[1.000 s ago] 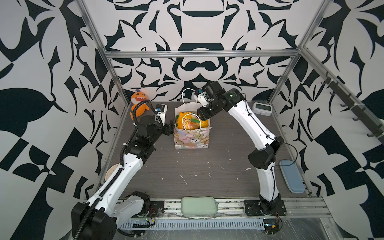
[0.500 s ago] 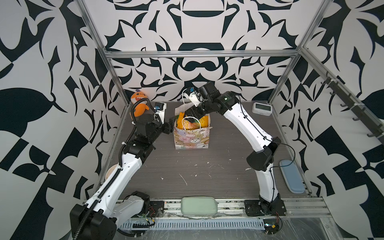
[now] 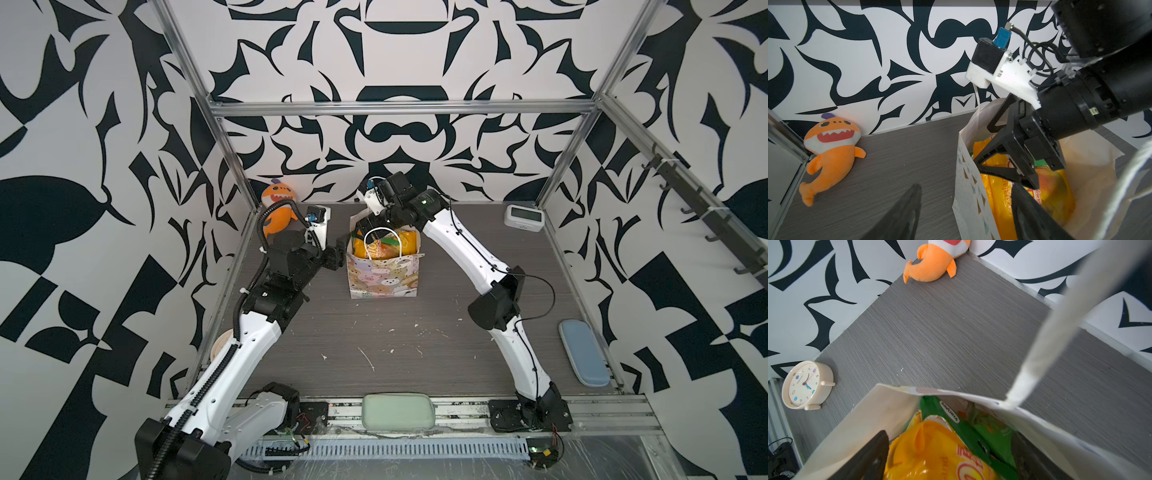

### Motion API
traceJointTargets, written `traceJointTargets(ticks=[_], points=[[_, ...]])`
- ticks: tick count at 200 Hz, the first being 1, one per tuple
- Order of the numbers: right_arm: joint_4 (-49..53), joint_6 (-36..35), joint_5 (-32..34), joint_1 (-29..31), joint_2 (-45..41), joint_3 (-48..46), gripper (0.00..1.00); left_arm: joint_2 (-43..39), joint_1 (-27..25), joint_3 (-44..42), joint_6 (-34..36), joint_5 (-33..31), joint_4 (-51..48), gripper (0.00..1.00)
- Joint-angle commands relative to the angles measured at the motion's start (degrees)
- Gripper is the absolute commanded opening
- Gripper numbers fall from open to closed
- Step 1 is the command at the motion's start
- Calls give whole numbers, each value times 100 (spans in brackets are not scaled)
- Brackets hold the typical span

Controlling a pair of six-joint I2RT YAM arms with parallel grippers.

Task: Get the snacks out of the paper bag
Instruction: 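Lift the yellow gummy pack up out of the bag with the right gripper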

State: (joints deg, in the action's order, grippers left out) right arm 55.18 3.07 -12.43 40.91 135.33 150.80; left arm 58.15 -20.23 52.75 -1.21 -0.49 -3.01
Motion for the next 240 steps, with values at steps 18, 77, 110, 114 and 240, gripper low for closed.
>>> traceJointTargets(ticks=[18, 77, 110, 114, 240], points=[[-31, 12, 90, 77, 38, 304, 78, -124, 0, -102, 50, -60, -104, 71], [200, -102, 186, 78, 108, 461, 27, -147, -6, -124, 35, -74, -87, 71], [144, -112, 171, 80, -95, 485, 6, -120, -1, -114, -17, -39, -29, 71], [140, -108, 179, 75, -122, 480, 5, -113, 1, -116, -17, -39, -21, 71], [-438, -233, -304, -34, -1145, 492, 0, -136, -1, -98, -45, -219, 115, 71]])
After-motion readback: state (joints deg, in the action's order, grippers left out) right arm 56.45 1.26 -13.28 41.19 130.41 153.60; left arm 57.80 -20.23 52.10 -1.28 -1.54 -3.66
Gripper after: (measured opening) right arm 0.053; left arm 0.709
